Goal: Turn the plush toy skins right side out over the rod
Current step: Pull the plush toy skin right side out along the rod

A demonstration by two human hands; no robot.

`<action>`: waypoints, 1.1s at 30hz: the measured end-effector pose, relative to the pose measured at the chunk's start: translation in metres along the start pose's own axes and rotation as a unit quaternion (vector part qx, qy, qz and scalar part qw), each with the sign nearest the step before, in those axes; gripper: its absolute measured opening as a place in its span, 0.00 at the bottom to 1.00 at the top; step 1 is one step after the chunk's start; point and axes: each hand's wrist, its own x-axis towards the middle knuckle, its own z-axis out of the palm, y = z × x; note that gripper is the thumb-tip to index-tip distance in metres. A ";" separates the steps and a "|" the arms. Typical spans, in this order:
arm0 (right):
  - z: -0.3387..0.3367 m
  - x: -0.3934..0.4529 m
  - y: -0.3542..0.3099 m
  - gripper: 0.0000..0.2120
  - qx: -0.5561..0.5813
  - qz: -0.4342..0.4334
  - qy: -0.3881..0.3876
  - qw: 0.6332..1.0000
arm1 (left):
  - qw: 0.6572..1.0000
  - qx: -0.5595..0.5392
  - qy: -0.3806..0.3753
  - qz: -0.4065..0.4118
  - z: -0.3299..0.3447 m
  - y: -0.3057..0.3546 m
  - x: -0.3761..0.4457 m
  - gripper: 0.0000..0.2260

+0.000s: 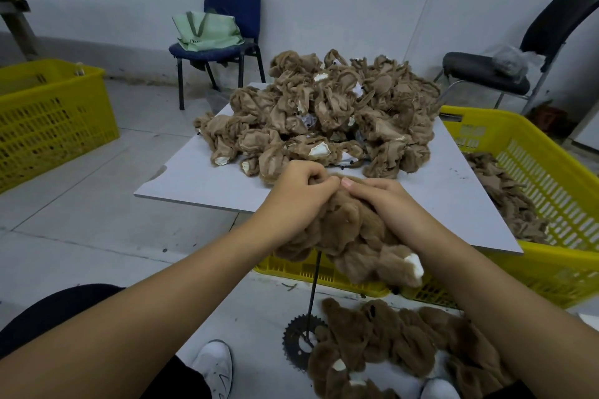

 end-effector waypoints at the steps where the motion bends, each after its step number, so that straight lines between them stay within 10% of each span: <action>1: 0.002 0.001 0.001 0.10 0.000 0.003 0.008 1.000 | 1.000 -0.017 -0.005 -0.009 0.001 -0.001 0.001 0.15; 12: 0.017 0.001 0.030 0.15 -0.132 -0.041 0.017 0.990 | 0.987 0.160 -0.011 0.030 0.033 -0.029 -0.030 0.22; 22: 0.027 0.001 0.013 0.18 -0.237 -0.276 0.121 0.924 | 0.978 0.031 0.046 0.204 0.027 -0.047 -0.027 0.13; 27: 0.024 0.004 0.012 0.18 -0.310 -0.278 0.098 0.904 | 0.990 -0.036 -0.067 0.122 0.029 -0.052 -0.025 0.14; 33: 0.026 0.010 0.022 0.20 -0.217 -0.211 0.073 0.950 | 0.990 0.111 -0.025 0.079 0.027 -0.050 -0.025 0.15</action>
